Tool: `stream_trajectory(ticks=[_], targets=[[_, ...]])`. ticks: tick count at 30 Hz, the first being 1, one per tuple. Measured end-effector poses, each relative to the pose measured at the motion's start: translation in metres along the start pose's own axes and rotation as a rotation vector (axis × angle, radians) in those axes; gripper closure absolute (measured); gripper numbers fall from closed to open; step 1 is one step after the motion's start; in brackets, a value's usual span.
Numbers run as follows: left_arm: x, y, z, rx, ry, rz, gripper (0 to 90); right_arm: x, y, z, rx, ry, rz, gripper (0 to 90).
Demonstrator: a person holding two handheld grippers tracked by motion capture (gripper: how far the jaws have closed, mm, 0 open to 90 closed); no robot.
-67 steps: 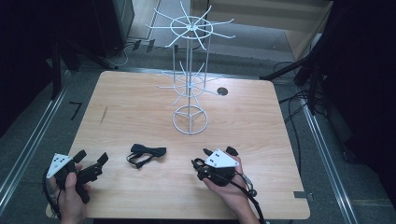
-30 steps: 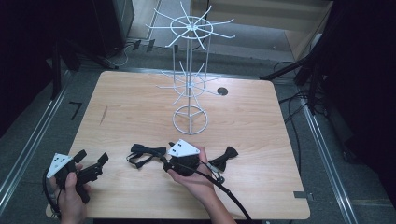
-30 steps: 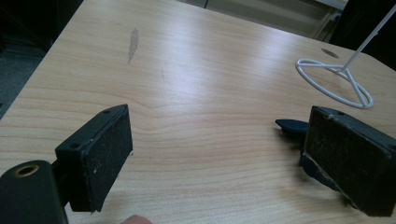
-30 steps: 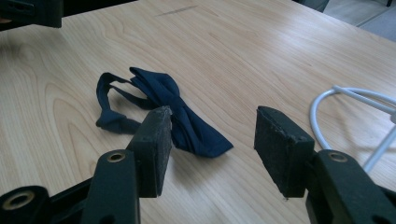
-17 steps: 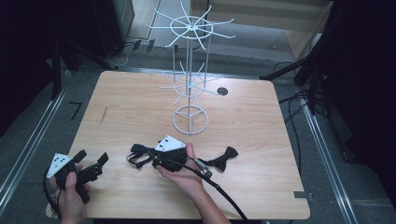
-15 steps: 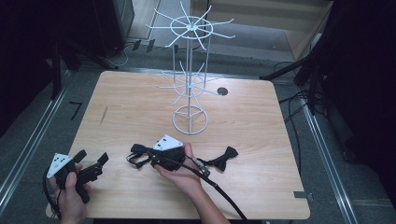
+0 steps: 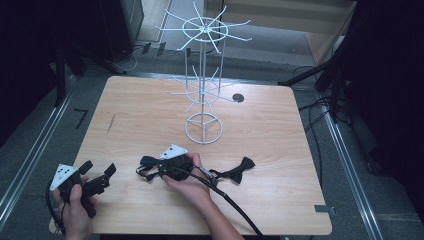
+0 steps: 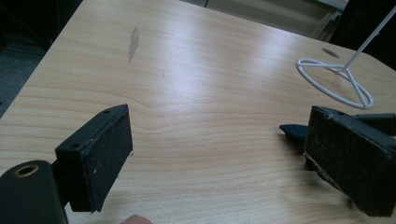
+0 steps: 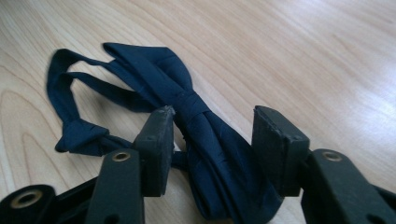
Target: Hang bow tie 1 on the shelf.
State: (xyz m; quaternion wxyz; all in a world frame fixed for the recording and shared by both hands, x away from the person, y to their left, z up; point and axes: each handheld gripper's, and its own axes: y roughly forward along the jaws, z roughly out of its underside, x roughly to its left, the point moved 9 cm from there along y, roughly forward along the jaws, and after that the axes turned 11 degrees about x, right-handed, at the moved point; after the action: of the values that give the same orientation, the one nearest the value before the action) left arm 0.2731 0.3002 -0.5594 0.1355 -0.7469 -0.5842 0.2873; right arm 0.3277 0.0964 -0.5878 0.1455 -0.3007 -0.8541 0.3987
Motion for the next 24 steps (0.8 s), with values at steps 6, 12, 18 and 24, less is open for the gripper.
stream_trajectory(ticks=[6, 12, 18, 24], targets=[[0.0001, -0.0001, -0.0001, -0.001, 0.0, 0.0, 8.7, 0.0011, 0.0033, 0.0027, 0.009, -0.009, -0.002, 55.6], [0.0002, -0.0001, 0.0, -0.001, -0.002, -0.001, 8.6, 0.0034, 0.0033, 0.0047, 0.025, 0.003, -0.024, 72.3], [0.0, -0.0002, -0.0001, -0.003, -0.001, -0.001, 8.7, 0.0051, 0.0013, 0.0067, 0.025, 0.006, -0.022, 79.0], [0.0001, -0.0002, -0.0001, -0.002, -0.001, 0.0, 8.7, 0.0057, -0.0017, 0.0088, -0.018, 0.024, -0.018, 81.9]])
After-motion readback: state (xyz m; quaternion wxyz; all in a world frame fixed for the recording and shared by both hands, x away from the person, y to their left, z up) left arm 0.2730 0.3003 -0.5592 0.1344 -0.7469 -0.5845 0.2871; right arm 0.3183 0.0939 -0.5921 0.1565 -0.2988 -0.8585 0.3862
